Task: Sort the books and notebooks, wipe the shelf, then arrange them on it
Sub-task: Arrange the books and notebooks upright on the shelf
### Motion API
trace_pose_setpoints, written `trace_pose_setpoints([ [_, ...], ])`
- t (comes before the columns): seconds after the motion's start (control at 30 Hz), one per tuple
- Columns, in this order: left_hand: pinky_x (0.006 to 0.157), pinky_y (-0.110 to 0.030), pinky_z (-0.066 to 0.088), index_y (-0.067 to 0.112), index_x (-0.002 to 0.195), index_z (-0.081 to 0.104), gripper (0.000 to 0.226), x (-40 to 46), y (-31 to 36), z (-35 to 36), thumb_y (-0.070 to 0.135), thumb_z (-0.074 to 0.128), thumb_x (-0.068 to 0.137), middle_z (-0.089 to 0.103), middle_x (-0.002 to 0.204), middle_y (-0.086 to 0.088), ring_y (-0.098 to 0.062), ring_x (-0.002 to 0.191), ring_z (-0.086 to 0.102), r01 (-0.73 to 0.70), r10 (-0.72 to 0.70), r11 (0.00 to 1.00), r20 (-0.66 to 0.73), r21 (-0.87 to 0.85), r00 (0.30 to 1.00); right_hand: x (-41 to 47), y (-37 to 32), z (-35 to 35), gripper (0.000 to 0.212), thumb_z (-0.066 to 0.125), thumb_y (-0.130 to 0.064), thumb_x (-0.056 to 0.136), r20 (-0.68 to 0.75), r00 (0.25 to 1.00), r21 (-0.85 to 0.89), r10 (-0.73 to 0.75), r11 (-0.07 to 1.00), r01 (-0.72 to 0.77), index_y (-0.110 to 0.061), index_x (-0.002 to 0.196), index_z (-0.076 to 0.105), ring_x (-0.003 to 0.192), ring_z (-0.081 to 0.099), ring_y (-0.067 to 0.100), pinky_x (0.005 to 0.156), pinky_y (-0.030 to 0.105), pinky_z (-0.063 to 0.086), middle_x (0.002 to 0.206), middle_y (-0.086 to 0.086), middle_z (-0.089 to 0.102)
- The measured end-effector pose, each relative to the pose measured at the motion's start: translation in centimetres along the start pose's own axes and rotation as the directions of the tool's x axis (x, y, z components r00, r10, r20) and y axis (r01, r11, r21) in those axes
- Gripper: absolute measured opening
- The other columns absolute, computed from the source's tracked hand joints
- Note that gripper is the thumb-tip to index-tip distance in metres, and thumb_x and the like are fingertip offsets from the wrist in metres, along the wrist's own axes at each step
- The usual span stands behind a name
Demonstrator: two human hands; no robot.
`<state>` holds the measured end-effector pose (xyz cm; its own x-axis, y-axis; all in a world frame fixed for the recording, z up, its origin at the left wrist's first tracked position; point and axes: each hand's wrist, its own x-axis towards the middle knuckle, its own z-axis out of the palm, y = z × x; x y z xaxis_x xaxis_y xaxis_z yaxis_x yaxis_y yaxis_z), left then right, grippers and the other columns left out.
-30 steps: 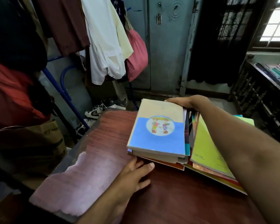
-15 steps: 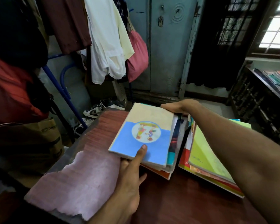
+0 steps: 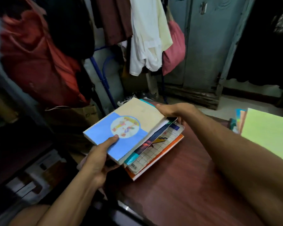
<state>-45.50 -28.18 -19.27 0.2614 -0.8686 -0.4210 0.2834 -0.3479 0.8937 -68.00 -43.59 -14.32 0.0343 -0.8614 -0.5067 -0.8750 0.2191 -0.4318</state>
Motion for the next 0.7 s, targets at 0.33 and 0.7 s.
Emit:
trace_pose_setpoints([
  [0.33, 0.041, -0.022, 0.048, 0.022, 0.124, 0.064, 0.038, -1.1, -0.2, -1.6, 0.025, 0.076, 0.088, 0.077, 0.094, -0.003, -0.012, 0.057, 0.070, -0.070, 0.069, 0.996, -0.011, -0.048, 0.998, -2.1, -1.9, 3.5, 0.048, 0.037, -0.042, 0.107, -0.353, 0.886, -0.087, -0.302, 0.953, 0.290, -0.006, 0.128, 0.063, 0.121, 0.056, 0.034, 0.085, 0.035, 0.040, 0.136, 0.021, 0.060],
  [0.7, 0.076, -0.041, 0.059, 0.020, 0.129, 0.065, 0.043, -1.0, 0.3, -5.2, 0.029, 0.075, 0.088, 0.077, 0.109, -0.008, -0.031, 0.096, 0.074, -0.022, 0.026, 0.992, 0.028, -0.121, 0.999, -2.8, -3.4, 5.6, 0.069, 0.049, -0.070, 0.092, -0.305, 0.876, -0.370, -0.373, 0.894, 0.252, -0.017, 0.134, 0.061, 0.139, 0.035, 0.036, 0.110, 0.047, 0.033, 0.151, 0.015, 0.043],
])
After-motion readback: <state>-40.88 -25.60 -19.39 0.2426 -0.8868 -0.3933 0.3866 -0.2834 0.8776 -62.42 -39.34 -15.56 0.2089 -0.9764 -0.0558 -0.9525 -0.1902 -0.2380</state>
